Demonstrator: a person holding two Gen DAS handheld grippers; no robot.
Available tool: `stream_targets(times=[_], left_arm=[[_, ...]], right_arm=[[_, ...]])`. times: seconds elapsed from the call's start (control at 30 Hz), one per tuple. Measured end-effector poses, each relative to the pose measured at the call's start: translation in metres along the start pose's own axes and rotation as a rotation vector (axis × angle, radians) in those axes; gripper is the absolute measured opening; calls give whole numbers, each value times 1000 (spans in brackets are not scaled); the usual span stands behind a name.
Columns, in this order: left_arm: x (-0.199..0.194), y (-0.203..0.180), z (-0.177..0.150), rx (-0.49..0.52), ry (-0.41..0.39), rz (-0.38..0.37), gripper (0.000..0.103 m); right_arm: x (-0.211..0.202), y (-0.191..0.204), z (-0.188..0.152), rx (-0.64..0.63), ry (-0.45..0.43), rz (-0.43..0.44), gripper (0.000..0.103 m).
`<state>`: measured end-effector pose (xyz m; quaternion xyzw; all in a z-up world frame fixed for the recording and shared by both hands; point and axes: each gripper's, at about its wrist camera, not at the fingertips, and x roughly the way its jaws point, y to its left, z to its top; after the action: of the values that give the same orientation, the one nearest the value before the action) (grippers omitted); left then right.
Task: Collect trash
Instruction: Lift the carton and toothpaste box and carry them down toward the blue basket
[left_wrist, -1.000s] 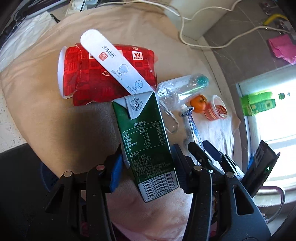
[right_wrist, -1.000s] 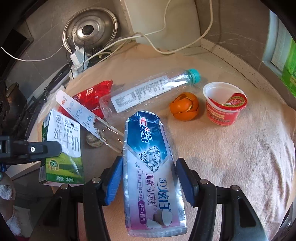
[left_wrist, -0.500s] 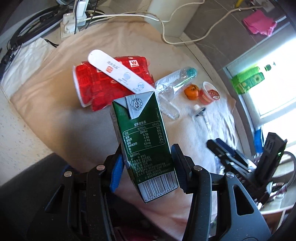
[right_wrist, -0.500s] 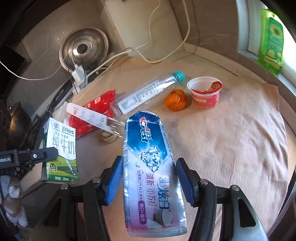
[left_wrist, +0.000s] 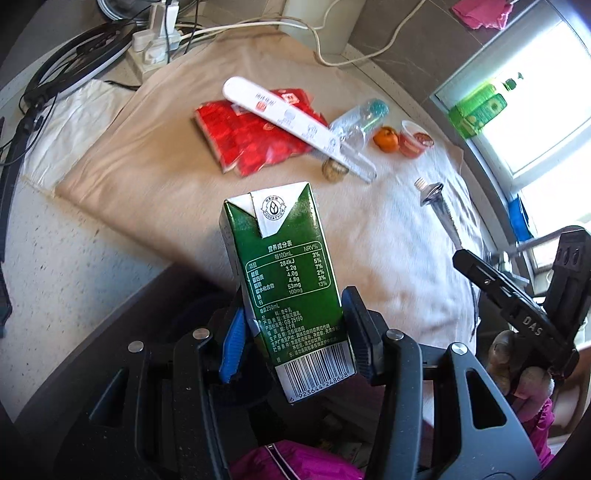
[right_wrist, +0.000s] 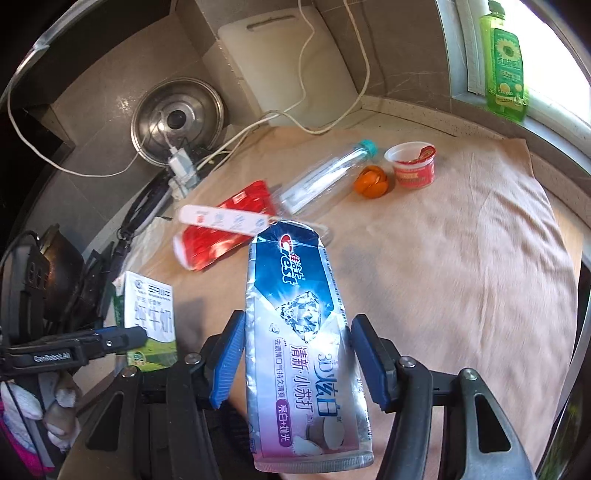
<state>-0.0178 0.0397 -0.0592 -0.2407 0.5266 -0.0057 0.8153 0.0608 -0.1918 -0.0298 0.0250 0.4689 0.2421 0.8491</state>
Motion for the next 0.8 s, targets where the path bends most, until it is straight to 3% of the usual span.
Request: stream_targets(times=[0.53, 0.8], left_arm=[[-4, 37, -59, 38, 55, 2, 50], [15, 52, -86, 46, 101, 19, 50]], right_arm=[[-26, 64, -72, 37, 4, 9, 60], [-25, 83, -111, 31, 63, 17, 60]])
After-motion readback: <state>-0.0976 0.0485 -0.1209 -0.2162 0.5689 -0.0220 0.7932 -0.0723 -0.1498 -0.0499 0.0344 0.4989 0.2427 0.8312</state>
